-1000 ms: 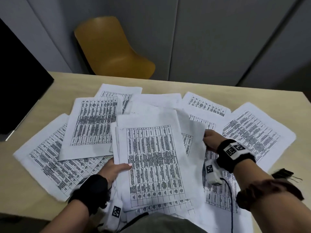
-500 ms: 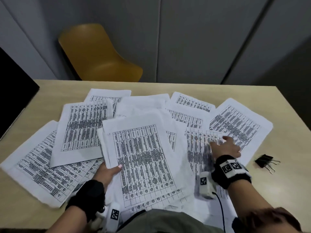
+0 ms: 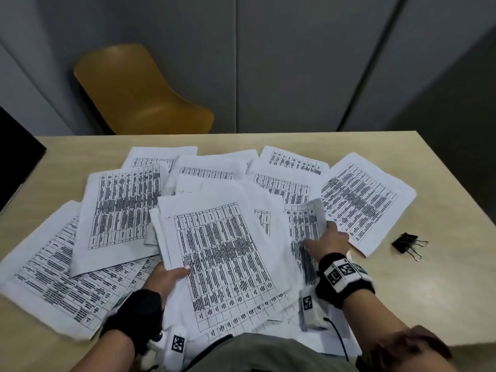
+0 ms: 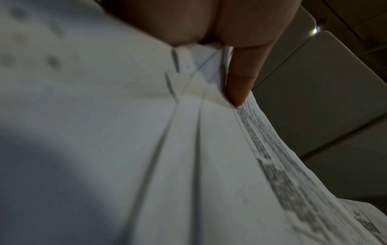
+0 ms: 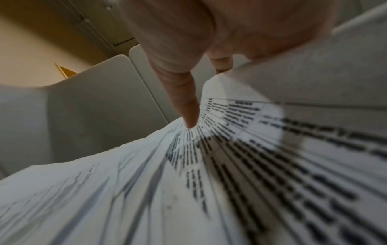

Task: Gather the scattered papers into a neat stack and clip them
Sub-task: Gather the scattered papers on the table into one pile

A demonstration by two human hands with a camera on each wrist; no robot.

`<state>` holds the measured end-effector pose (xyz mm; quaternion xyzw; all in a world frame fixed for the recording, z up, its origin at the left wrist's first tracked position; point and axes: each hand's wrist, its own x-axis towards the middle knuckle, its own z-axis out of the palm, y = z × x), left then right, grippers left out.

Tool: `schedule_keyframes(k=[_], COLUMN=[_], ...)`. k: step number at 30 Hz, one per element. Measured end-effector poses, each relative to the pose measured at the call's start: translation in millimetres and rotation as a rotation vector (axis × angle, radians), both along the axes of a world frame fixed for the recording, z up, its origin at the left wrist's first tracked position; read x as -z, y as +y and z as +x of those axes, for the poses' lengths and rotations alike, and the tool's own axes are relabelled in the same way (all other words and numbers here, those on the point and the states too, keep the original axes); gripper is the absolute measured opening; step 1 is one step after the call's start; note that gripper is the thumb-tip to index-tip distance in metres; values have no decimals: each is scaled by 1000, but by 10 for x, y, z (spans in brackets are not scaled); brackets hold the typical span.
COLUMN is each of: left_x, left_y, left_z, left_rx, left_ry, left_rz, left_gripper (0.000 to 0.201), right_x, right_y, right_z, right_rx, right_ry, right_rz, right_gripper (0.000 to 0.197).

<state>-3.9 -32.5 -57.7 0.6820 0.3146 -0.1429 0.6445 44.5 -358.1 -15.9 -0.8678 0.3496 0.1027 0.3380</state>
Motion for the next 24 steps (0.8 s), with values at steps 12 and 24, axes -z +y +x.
schedule_keyframes(k=[12,24], left_x=[8,-31], left_y=[-21,-35], left_z=[-8,-16], left_rx=[19,39], left_ry=[-66,-48], left_rz=[-13,37], left_gripper=[38,37], right_x=[-70,-652], right_y=[40,-319], right_z=[40,-41], right_rx=[-19,-107], right_ry=[-43,-412], right_rz=[191,-154], right_gripper=[30,35])
